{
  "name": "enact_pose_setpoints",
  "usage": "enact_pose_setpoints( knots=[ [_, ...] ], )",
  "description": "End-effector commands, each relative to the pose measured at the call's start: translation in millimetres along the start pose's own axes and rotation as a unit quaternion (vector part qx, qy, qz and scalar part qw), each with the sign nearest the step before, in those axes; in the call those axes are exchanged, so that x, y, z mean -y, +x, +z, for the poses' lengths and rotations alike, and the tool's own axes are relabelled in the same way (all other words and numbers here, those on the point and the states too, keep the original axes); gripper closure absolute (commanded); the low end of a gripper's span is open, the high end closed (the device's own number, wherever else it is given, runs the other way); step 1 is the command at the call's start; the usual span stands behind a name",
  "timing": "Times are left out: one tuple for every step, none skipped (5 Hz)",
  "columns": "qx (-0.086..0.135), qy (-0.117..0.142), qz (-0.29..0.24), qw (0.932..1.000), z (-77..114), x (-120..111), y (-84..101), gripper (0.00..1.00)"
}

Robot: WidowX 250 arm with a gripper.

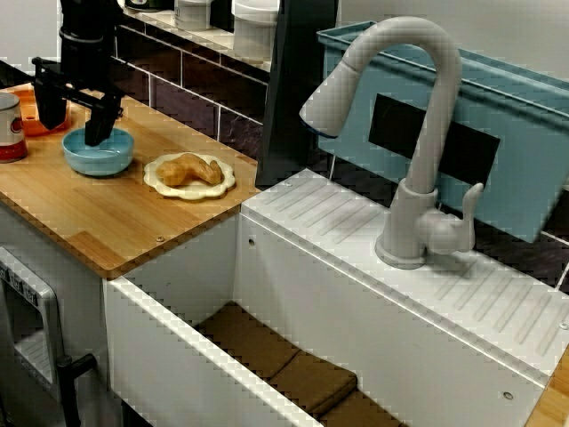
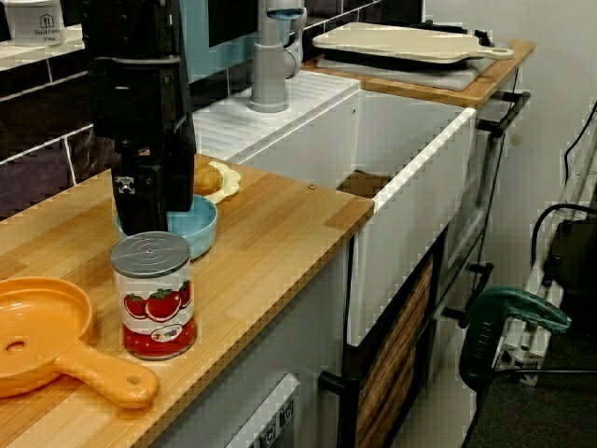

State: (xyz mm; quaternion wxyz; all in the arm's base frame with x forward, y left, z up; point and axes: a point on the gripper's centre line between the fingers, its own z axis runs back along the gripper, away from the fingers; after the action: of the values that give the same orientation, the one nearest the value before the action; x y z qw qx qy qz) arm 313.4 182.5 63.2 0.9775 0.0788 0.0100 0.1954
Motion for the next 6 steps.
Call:
enact_pose_setpoints(
  knots=[
    [0.043,-0.017,0.007,0.9989,44.8,-29,4.1,0.0],
    [0.042,-0.023,0.004,0.9989,49.4,-35,0.2,0.0],
    [0.047,-0.027,0.003,0.9985,55.9,-37,-5.7,0.0],
    [0.045,-0.032,0.0,0.9985,59.1,-37,-11.0,0.0],
    [0.048,-0.036,0.001,0.9982,64.1,-40,-16.3,0.0],
    [0.053,-0.039,0.004,0.9978,63.3,-45,-21.7,0.0]
  ],
)
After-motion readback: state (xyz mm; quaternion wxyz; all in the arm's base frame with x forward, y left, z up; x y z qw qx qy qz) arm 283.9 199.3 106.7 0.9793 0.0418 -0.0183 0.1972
